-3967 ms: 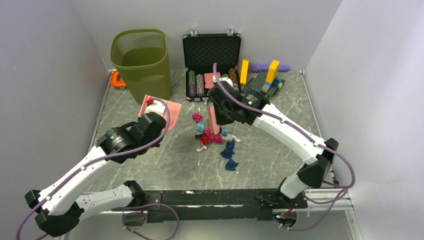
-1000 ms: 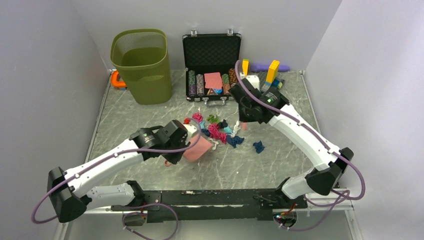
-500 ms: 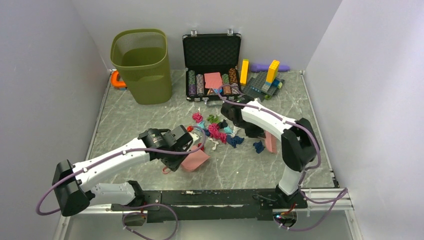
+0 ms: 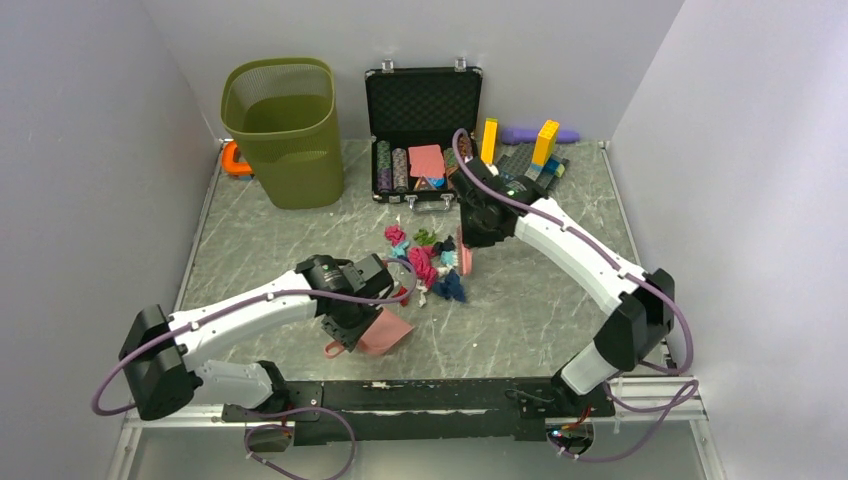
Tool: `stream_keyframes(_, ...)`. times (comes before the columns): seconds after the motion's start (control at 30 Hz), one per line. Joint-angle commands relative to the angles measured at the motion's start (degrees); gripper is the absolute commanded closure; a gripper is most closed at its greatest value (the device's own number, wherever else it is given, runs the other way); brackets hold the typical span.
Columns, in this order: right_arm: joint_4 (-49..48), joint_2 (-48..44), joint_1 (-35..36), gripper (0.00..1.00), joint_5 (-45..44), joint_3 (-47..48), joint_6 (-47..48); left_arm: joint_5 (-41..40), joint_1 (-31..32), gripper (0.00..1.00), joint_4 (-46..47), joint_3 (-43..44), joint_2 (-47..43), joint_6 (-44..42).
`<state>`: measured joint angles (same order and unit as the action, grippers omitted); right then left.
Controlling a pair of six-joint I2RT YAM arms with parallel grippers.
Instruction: Sweep away the paper scraps from the table
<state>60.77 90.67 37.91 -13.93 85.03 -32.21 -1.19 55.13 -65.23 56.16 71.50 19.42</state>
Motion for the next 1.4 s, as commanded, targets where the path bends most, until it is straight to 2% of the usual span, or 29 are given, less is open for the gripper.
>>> stream_keyframes(0.0,-0.73,-3.6,-1.5,1.0,1.56,3.92,2.24,-2.41,0.33,1.0,0.53,-0.32,4.04,1.59)
stream_keyframes(0.2,5.4,-2.45,-2.67,1.0,-9.12,6.11,4.69,-5.38,0.41,1.0,3.56,1.4,10.38,0.81)
stream_keyframes(0.3,9.07,0.5,-2.63,1.0,-15.21,5.89,5.1,-5.97,0.41,1.0,4.85,1.63,12.8,-0.47)
stream_keyframes(0.4,12.16,4.47,-2.6,1.0,-17.71,4.45,5.3,-6.25,0.41,1.0,5.92,2.3,14.97,-1.95)
stream_keyframes(0.5,9.68,7.55,-2.46,1.0,-12.64,1.13,8.49,-5.04,0.41,1.0,7.38,2.96,16.31,-4.03)
stream_keyframes(0.6,2.95,9.87,-2.39,1.0,-3.99,0.27,13.28,-3.94,0.41,1.0,8.28,3.73,17.46,-5.51)
stream_keyframes(0.67,0.65,12.0,-2.4,1.0,-1.95,2.4,15.38,-3.85,0.29,1.0,8.61,4.31,18.21,-5.77)
stream_keyframes(0.8,-0.44,17.77,-1.76,1.0,-4.88,9.2,18.58,-3.03,-0.73,1.0,9.22,5.35,19.39,-5.88)
stream_keyframes(0.9,-3.22,20.74,-1.18,1.0,1.37,11.78,23.7,-2.14,-2.27,1.0,9.67,5.67,19.64,-5.95)
stream_keyframes(1.1,-8.96,19.93,2.28,1.0,15.0,10.53,31.6,-1.66,-5.08,1.0,10.13,6.35,20.11,-6.59)
stream_keyframes(1.37,-7.15,17.45,7.03,1.0,28.46,9.81,36.3,-2.96,-5.38,1.0,10.13,9.15,24.23,-7.77)
